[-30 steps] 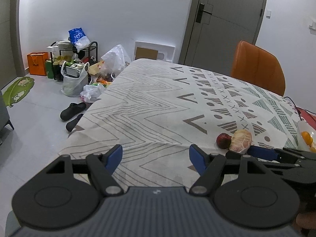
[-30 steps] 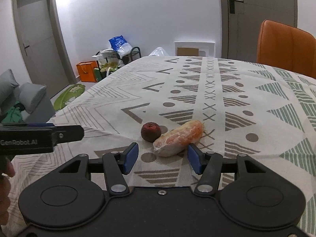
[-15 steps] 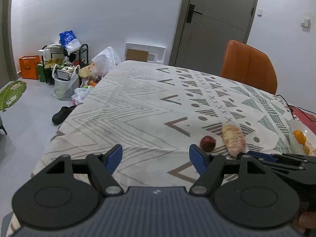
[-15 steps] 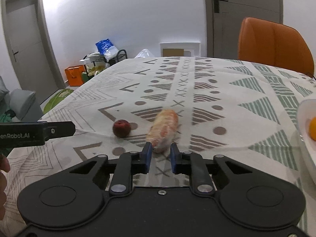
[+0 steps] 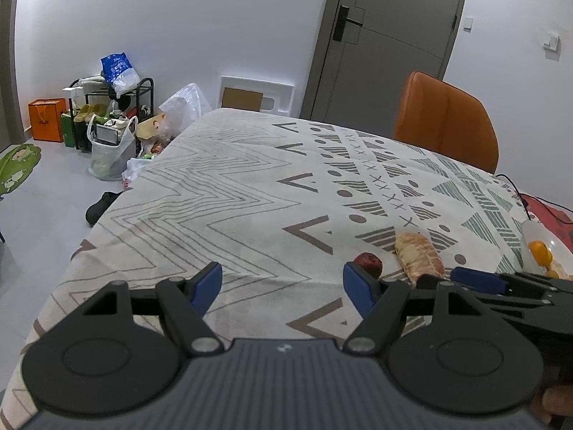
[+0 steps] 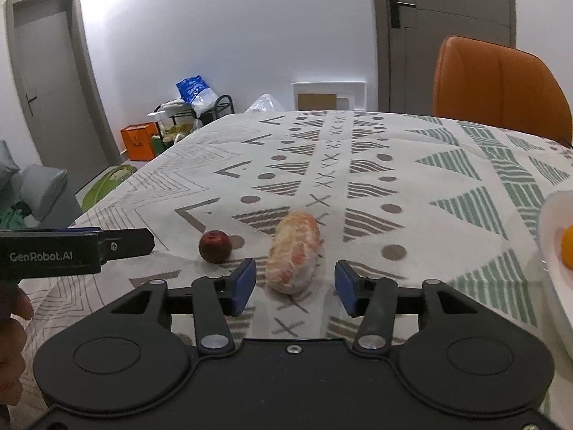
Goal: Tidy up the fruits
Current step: 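Grasp the peeled pomelo segment with the right tool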
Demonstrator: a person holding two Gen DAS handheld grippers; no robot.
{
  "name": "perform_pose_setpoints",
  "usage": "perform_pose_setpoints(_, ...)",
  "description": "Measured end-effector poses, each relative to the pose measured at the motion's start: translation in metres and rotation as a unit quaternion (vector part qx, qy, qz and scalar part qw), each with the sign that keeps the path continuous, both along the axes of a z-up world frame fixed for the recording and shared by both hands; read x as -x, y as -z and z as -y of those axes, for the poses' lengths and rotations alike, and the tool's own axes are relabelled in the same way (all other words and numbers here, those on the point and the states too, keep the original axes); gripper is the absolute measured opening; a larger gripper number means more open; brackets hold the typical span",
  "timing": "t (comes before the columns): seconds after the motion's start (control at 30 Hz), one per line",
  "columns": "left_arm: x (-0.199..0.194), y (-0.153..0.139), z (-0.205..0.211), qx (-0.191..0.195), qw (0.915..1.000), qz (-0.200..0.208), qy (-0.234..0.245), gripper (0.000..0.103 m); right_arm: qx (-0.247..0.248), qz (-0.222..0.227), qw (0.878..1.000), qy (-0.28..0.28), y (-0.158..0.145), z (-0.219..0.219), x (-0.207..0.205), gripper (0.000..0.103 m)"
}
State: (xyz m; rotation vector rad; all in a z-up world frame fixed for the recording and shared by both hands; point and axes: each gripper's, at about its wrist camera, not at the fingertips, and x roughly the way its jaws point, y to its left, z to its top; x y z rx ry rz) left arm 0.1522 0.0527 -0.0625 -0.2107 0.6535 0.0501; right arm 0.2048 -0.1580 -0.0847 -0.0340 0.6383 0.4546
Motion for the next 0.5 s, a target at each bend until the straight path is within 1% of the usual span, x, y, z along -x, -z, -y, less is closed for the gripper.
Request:
perform_pose_setpoints(0.1,-0.001,0.002,-0.003,0.008,1.0,-0.004,0.003,0.073,0.014,0.0,1.0,-0.002,0.004,-0.011,-0.007,0.05)
perform_pose_setpoints(0.17,-0.004,0.001,-0.003,0.002,1.0,-0.006,0.006,0.073,0.028,0.009,1.0,-0.002,0.005,-0.019,-0.009,0.048)
perform_pose_setpoints(0.23,-0.006,0.002,-0.001,-0.006,0.9999,-0.009,0.01,0.073,0.042,0.017,0.999,0.0,0.006,-0.023,-0.009,0.04)
perform_pose_setpoints(0.27,-0.007,0.002,0.0,-0.008,0.9998,-0.01,0.012,0.073,0.046,0.019,0.999,0.002,0.006,-0.024,-0.009,0.033)
perform_pose_setpoints(0.37,-0.01,0.002,0.006,-0.009,0.9998,-0.009,0.017,0.073,0.028,0.008,1.0,-0.002,0.004,-0.015,-0.009,0.033)
perform_pose_setpoints(0.5,-0.013,0.004,0.017,-0.005,0.9995,-0.008,0.029,0.073,0.027,0.01,1.0,0.006,0.003,-0.001,-0.004,0.032)
